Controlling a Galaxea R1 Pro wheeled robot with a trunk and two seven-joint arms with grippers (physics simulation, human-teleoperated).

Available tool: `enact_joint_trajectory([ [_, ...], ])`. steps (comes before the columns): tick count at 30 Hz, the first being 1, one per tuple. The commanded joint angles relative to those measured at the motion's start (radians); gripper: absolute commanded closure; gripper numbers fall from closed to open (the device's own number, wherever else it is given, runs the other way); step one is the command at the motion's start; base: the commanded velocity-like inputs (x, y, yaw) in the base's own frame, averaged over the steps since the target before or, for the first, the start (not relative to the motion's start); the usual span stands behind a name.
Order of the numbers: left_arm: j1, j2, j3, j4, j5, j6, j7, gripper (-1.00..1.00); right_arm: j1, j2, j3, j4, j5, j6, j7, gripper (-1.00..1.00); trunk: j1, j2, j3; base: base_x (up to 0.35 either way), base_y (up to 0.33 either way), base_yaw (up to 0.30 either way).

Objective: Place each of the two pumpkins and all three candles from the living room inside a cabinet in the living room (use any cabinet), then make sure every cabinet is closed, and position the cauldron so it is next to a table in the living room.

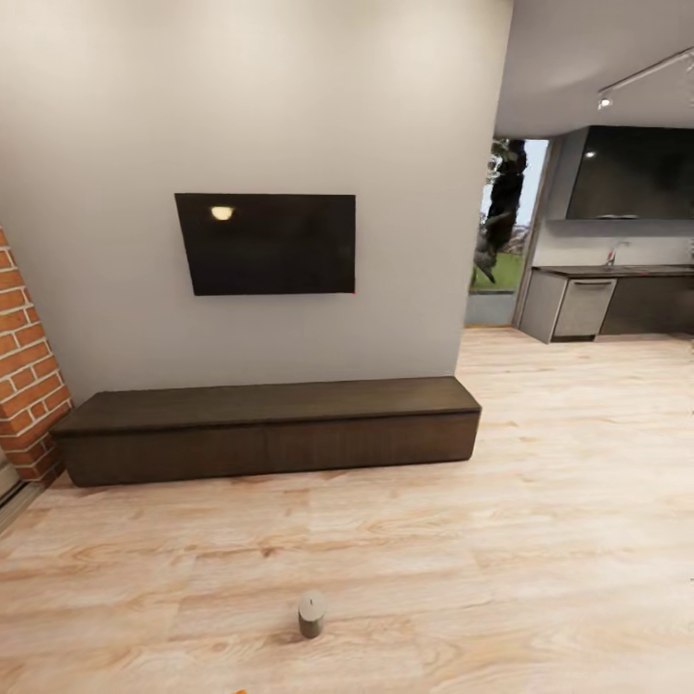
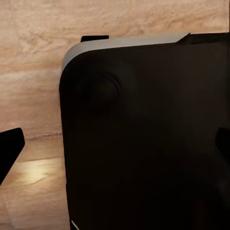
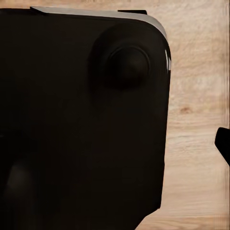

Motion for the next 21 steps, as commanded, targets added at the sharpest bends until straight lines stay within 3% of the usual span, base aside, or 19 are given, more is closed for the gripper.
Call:
enact_joint_trajectory([
  [1, 0.0, 0.0, -0.001, 0.0, -0.001, -0.006, 0.0, -1.0, -0.001, 0.0, 0.0, 0.001, 0.0, -0.003, 0.0, -1.0, 0.0, 0.0, -0.001, 0.096, -0.296, -0.138],
  [15, 0.0, -0.017, -0.006, -0.037, -0.006, -0.01, 0.012, -1.0, -0.001, 0.0, -0.002, 0.0, -0.002, -0.003, 0.0, -1.0, 0.0, 0.0, -0.001, 0.12, -0.298, -0.271],
  [21, 0.0, -0.019, -0.006, -0.046, -0.033, -0.01, 0.012, -1.0, -0.001, 0.001, -0.002, 0.0, -0.002, -0.005, 0.0, -1.0, 0.0, 0.0, -0.001, 0.142, -0.298, -0.265],
])
